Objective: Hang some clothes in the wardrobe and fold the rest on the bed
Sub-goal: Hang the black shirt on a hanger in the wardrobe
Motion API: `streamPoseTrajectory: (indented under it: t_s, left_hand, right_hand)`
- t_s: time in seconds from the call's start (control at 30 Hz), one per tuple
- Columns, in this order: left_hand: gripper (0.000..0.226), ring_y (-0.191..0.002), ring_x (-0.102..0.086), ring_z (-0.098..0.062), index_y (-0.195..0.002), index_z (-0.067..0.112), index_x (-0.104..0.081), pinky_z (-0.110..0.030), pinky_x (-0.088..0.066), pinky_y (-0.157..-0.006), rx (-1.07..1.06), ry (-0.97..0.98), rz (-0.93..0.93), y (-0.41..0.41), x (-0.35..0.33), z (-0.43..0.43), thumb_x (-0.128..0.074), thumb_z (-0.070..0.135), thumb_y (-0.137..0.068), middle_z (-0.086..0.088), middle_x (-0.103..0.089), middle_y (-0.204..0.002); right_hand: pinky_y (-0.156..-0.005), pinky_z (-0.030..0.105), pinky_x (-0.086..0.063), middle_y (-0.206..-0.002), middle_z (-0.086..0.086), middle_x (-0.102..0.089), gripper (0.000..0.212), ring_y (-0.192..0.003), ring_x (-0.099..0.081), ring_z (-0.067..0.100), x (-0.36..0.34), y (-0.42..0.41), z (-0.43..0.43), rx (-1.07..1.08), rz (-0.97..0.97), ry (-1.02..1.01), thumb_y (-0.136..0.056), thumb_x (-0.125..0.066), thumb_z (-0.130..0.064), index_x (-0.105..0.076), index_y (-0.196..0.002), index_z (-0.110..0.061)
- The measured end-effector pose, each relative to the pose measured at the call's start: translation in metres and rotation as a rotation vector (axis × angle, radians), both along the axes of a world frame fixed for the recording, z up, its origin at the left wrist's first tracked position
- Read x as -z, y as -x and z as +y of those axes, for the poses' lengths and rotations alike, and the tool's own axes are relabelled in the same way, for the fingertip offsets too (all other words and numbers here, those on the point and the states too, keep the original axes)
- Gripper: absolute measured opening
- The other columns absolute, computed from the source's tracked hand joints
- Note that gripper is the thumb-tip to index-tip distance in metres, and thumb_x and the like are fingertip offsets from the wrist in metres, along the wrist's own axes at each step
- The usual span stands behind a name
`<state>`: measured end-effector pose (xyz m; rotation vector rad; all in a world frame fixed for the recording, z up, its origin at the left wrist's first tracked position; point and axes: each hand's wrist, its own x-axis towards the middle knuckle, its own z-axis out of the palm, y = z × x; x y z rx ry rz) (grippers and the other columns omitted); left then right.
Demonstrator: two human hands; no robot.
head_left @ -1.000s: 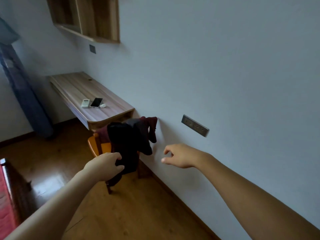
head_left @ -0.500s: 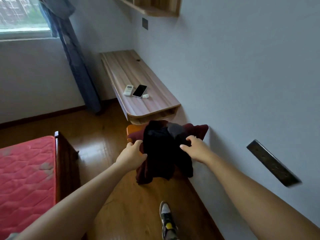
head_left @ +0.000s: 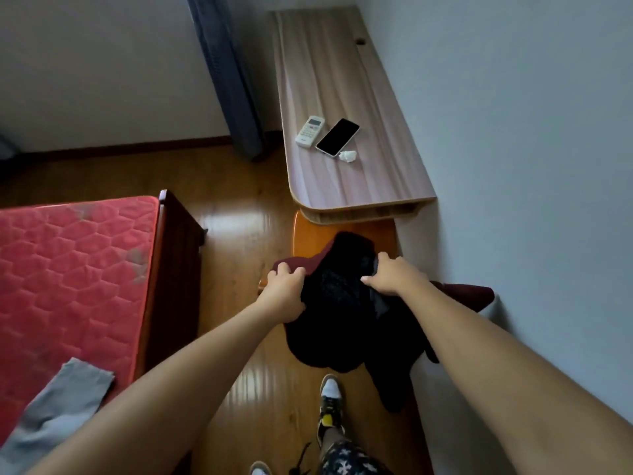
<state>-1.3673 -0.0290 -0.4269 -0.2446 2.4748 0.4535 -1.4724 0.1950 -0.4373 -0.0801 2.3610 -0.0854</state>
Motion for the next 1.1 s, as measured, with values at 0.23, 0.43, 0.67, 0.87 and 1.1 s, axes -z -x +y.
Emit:
streamPoseTrajectory:
  t_s: [0.23,0.43,0.67,0.87,1.1]
  left_hand:
    - [0.051,-0.105,-0.054,-0.026,-0.123,0.019,-0.050,-0.036,-0.050,-0.079,-0.251,-0.203,0.236,-0.017,0.001,0.002,-0.051,-0.005,-0.079,-0.003,-0.053,-0.111]
    - [0.035,-0.081,-0.063,-0.007,-0.095,0.032,-0.058,-0.018,-0.051,-0.059,-0.491,-0.463,0.432,-0.043,-0.039,-0.012,-0.055,0.000,-0.082,0.009,-0.062,-0.095]
    - [0.036,-0.078,-0.066,-0.006,-0.092,0.033,-0.060,-0.018,-0.054,-0.063,-0.558,-0.496,0.784,-0.111,-0.128,-0.055,-0.055,0.000,-0.078,0.008,-0.068,-0.084]
    - [0.050,-0.118,-0.051,-0.022,-0.121,0.026,-0.058,-0.034,-0.043,-0.098,-0.661,-0.076,1.145,-0.223,-0.191,-0.085,-0.054,0.002,-0.078,0.001,-0.055,-0.121]
    - [0.021,-0.079,-0.048,-0.006,-0.104,0.017,-0.052,-0.018,-0.043,-0.071,-0.671,-0.038,1.605,-0.417,-0.223,-0.076,-0.063,0.017,-0.087,0.006,-0.047,-0.096]
  right_hand:
    - [-0.105,0.060,-0.036,-0.157,0.021,-0.015,0.101,-0.137,-0.029,0.045,0.024,0.005,-0.020,-0.254,0.098,-0.090,-0.086,-0.057,-0.022,0.013,-0.153,-0.047]
    - [-0.120,0.062,0.002,-0.169,-0.002,0.006,0.083,-0.154,0.016,0.025,0.005,0.002,-0.041,-0.747,0.270,0.081,-0.091,-0.060,-0.017,-0.015,-0.156,-0.044]
    - [-0.084,0.043,-0.050,-0.105,0.014,-0.067,0.009,-0.101,-0.063,0.038,-0.114,-0.066,-0.083,-0.661,0.585,0.463,-0.086,-0.057,-0.014,-0.055,-0.095,-0.011]
    - [-0.056,0.035,-0.038,-0.067,0.007,-0.058,0.024,-0.066,-0.058,0.037,-0.239,-0.195,-0.136,-0.861,0.938,0.625,-0.077,-0.059,-0.026,-0.036,-0.070,-0.023]
    - [-0.064,0.033,-0.038,-0.067,-0.001,-0.048,0.019,-0.066,-0.044,0.027,-0.326,-0.345,-0.207,-0.845,0.924,0.795,-0.077,-0.050,-0.033,-0.043,-0.065,-0.020]
